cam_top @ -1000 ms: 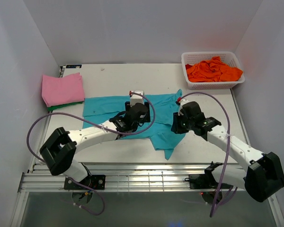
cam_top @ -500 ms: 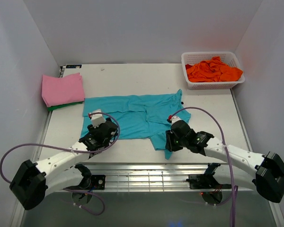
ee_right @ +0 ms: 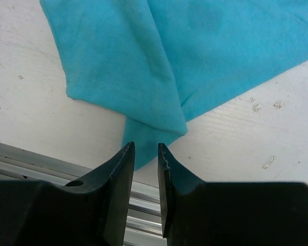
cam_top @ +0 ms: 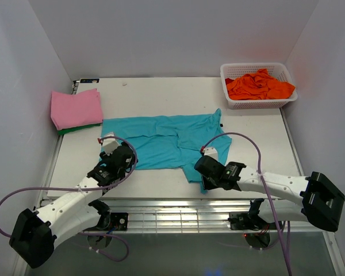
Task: Fold and stack the t-shirts
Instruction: Fold the tshirt
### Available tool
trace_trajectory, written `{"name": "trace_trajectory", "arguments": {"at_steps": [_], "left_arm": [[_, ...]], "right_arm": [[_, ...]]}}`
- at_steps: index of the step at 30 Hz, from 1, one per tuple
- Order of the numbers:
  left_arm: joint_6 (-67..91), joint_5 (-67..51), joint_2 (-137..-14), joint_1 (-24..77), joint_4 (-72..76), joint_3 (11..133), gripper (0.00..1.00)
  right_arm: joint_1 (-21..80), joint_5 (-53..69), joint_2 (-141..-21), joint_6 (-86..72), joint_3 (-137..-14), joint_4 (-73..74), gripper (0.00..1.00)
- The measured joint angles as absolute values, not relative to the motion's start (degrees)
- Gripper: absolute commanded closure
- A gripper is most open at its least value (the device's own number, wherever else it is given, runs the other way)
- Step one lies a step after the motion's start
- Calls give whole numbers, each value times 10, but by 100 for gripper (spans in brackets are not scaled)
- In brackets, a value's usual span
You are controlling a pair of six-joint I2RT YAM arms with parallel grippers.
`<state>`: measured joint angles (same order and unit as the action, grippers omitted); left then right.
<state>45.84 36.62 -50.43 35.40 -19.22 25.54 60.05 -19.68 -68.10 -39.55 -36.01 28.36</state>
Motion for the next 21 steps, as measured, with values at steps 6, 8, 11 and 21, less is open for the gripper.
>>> {"name": "trace_trajectory", "arguments": {"at_steps": [6, 8, 11, 21], "left_arm": [[502, 398, -527, 354, -246, 264, 22], [521, 409, -524, 354, -268, 264, 22], [536, 416, -510, 353, -283, 264, 22], [545, 419, -490, 353, -301, 270, 22]], "right_arm": [[632, -224, -684, -447, -360, 320, 69], [649, -228, -684, -463, -362, 334, 69], [670, -231, -685, -484, -364, 346, 69], [698, -254, -702, -525, -369, 359, 69]]}}
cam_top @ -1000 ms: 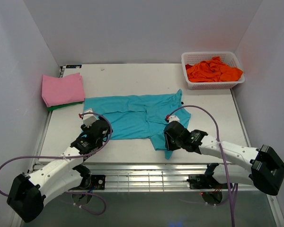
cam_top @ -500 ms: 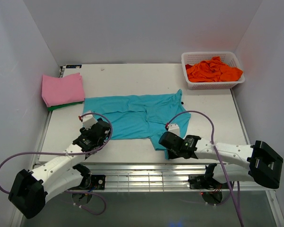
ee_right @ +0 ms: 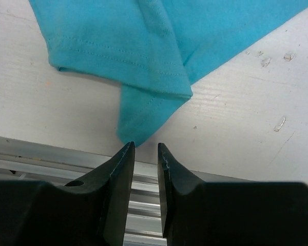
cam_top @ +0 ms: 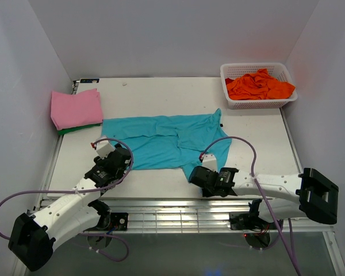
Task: Fold and stack the t-shirts
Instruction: Fold the tshirt
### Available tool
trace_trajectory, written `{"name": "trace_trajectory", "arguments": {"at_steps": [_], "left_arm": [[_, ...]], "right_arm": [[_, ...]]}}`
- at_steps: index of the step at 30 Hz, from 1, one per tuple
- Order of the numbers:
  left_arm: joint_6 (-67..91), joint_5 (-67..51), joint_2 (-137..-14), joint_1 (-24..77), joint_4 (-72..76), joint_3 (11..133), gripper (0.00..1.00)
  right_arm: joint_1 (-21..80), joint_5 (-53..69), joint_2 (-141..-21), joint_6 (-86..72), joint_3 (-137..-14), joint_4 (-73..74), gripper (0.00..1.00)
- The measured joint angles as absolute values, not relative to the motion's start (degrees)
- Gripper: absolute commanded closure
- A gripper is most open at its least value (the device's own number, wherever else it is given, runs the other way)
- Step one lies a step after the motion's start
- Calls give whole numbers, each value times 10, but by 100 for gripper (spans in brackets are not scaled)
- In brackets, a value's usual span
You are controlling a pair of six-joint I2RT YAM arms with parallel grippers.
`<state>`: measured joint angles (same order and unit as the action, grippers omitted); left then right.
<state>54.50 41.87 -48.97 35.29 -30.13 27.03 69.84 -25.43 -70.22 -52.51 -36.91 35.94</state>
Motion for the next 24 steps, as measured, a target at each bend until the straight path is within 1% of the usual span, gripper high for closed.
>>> {"name": "trace_trajectory", "arguments": {"at_steps": [4, 14, 24], "left_arm": [[545, 418, -482, 353, -302, 270, 22], [545, 418, -475, 352, -303, 270, 22], [543, 415, -463, 352, -305, 270, 21]], "right_arm": [[698, -270, -730, -520, -385, 354, 69], [698, -284, -811, -469, -455, 289, 69], [698, -310, -864, -441, -480, 270, 69]]}}
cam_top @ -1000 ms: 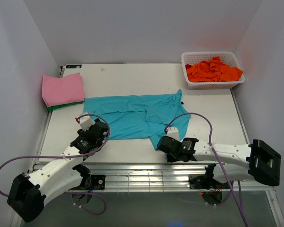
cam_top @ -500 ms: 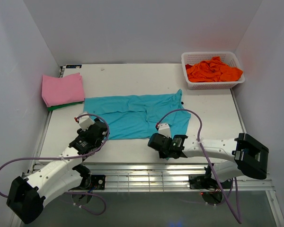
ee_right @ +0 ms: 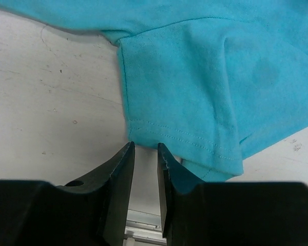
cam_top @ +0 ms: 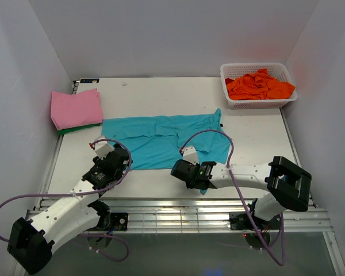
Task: Fold and stack the t-shirts
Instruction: Fold the tshirt
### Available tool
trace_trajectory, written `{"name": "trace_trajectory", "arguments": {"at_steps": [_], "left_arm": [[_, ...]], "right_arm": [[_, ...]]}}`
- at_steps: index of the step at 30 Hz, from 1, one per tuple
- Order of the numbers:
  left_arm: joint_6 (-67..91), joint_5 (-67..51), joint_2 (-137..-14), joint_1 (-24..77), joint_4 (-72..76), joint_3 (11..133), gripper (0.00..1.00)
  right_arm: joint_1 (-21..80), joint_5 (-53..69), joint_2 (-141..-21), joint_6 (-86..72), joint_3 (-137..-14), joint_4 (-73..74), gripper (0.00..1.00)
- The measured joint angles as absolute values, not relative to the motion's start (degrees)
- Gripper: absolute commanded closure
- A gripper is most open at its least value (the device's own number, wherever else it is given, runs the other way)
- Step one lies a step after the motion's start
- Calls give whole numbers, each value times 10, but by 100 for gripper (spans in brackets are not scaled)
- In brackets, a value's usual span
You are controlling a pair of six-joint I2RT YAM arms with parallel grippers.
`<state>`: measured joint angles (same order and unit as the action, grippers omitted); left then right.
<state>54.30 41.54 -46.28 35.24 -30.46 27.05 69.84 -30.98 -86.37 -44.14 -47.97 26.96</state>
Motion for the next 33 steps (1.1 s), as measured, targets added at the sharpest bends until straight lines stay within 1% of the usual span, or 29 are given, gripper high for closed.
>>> {"name": "trace_trajectory", "arguments": {"at_steps": [2, 3, 8, 11, 12, 14, 21, 28, 31, 33], "left_arm": [[543, 415, -462, 352, -305, 270, 22], [543, 415, -462, 352, -305, 270, 22], [543, 414, -458, 352, -305, 270, 21], [543, 414, -454, 352, -305, 270, 22], [543, 414, -453, 352, -305, 270, 22], [543, 414, -450, 352, -309, 270, 22], [543, 414, -445, 352, -313, 270, 22], [543, 414, -446, 352, -314, 270, 22], [543, 414, -446, 352, -314, 270, 22], [543, 414, -447, 352, -313, 270, 22]], "right_arm": [[698, -311, -872, -437, -480, 264, 69], [698, -312, -875, -434, -480, 261, 66], [698, -314, -894, -424, -483, 248, 66], [698, -313, -904, -415, -483, 237, 79], [698, -313, -907, -414, -483, 232, 87], [698, -313, -910, -411, -483, 223, 92], [699, -306, -915, -396, -494, 211, 92], [718, -291, -937, -380, -560, 227, 91], [733, -285, -962, -375, -588, 228, 87], [742, -280, -985, -372, -603, 229, 80]]}}
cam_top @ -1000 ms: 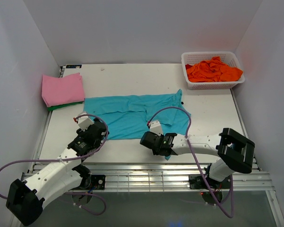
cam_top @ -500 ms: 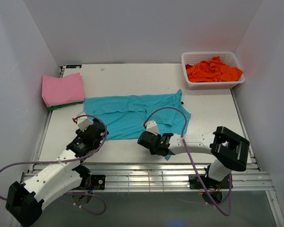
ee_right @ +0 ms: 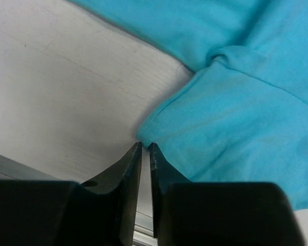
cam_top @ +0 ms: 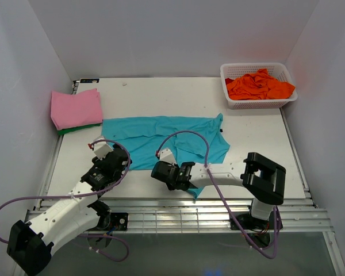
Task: Fold and stack the t-shirts
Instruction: Fold the tshirt
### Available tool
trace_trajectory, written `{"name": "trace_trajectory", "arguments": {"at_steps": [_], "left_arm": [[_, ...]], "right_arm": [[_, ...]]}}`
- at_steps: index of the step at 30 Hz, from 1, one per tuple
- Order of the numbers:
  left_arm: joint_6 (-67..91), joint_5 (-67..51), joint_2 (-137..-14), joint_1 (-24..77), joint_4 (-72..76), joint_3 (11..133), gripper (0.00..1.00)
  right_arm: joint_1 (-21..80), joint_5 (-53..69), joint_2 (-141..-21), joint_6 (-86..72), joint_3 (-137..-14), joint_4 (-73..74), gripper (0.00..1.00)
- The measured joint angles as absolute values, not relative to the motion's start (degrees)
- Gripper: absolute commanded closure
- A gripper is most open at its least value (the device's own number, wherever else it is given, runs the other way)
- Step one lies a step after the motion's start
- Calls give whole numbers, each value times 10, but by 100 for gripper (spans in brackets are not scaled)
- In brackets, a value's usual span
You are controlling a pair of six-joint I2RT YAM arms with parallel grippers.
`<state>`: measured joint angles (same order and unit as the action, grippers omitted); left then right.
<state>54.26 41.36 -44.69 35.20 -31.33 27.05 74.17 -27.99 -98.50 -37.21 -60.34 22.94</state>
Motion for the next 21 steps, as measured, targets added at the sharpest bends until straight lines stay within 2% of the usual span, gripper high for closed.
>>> {"name": "trace_trajectory", "arguments": {"at_steps": [3, 6, 12, 17, 19, 21], "left_arm": [[542, 413, -449, 352, -313, 270, 22], [540, 413, -450, 352, -313, 270, 22], [538, 410, -453, 352, -312, 270, 22], [537, 408, -454, 352, -312, 270, 22], [536, 407, -454, 352, -311, 270, 21], [534, 404, -454, 352, -309, 270, 22]], "right_arm": [[752, -270, -1015, -372, -615, 231, 62], [760, -272, -1020, -373, -627, 242, 57], [791, -311, -985, -393, -633, 297, 53], [822, -354, -872, -446, -633, 358, 53], [823, -381, -834, -478, -628, 380, 55], [814, -402, -814, -499, -620, 402, 62]]}}
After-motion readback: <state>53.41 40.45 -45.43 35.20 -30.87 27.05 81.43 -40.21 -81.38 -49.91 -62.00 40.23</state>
